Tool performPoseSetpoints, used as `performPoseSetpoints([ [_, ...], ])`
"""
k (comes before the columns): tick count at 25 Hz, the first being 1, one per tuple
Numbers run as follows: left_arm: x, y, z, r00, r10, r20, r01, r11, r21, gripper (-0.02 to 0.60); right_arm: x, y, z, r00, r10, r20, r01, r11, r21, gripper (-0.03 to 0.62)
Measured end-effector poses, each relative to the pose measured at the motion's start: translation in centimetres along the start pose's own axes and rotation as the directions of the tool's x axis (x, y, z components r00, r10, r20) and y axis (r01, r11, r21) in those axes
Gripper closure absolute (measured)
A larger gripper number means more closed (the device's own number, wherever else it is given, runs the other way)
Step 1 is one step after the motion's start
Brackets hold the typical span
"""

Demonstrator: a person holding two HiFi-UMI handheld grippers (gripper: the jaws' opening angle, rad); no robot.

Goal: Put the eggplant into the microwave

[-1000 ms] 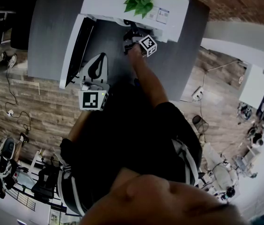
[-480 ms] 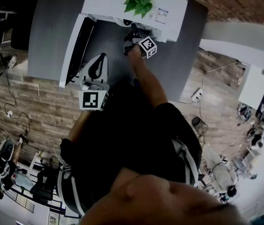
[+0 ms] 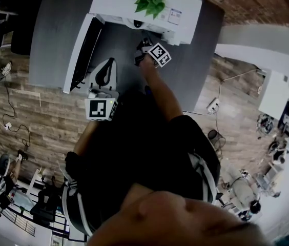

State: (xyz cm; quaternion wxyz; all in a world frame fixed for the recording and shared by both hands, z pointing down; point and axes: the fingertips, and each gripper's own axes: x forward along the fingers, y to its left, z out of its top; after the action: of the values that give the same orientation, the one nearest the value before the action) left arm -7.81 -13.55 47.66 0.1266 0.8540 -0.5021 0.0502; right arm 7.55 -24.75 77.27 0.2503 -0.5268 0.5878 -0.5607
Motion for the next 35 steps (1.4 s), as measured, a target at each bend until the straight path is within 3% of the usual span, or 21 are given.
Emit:
performPoseSetpoints([
  [3, -0.2, -0.1, 0.1, 1.000, 0.003, 0.011, -0.003, 1.000, -0.003, 0.538, -0.5, 0.3, -0.5, 0.999, -0.033, -0.037, 0.029, 0.993, -0.111, 0.513],
  [5, -0.4, -0.4, 0.1, 1.000, 0.001, 0.019, -0.001, 1.000, -0.007, 0.538, -0.9, 0.6, -1.2, 0.992, -0.088, -0.087, 0.061, 0.959, -0.278, 0.550],
  [8, -0.6, -0.6, -0.2, 1.000, -0.005, 0.029, 0.005, 1.000, -0.010, 0.538, -1.5, 1.3, -1.9, 0.974, -0.192, -0.121, 0.093, 0.825, -0.557, 0.556],
  [11, -0.7, -0.8, -0.5, 1.000, -0.005, 0.019, 0.005, 1.000, -0.018, 0.538, -1.6, 2.1, -1.9, 0.961, -0.261, -0.094, 0.121, 0.699, -0.705, 0.559],
  [14, -0.5, -1.1, -0.5, 1.000, -0.011, 0.021, 0.011, 1.000, -0.008, 0.538, -1.0, 2.2, -2.0, 0.951, -0.297, -0.081, 0.127, 0.619, -0.775, 0.559],
  [17, -0.1, -1.3, -0.5, 1.000, -0.014, 0.018, 0.015, 1.000, -0.007, 0.538, -0.5, 2.1, -2.3, 0.944, -0.320, -0.082, 0.121, 0.565, -0.816, 0.559],
  [24, 0.2, -1.1, -0.5, 1.000, 0.003, -0.008, -0.003, 1.000, -0.007, 0.538, 0.7, 1.5, -2.8, 0.936, -0.340, -0.093, 0.114, 0.540, -0.834, 0.559],
  [35, 0.9, -0.6, -1.0, 0.999, 0.021, -0.029, -0.021, 1.000, -0.009, 0.538, 2.6, 1.2, -3.0, 0.932, -0.346, -0.111, 0.109, 0.557, -0.823, 0.559],
])
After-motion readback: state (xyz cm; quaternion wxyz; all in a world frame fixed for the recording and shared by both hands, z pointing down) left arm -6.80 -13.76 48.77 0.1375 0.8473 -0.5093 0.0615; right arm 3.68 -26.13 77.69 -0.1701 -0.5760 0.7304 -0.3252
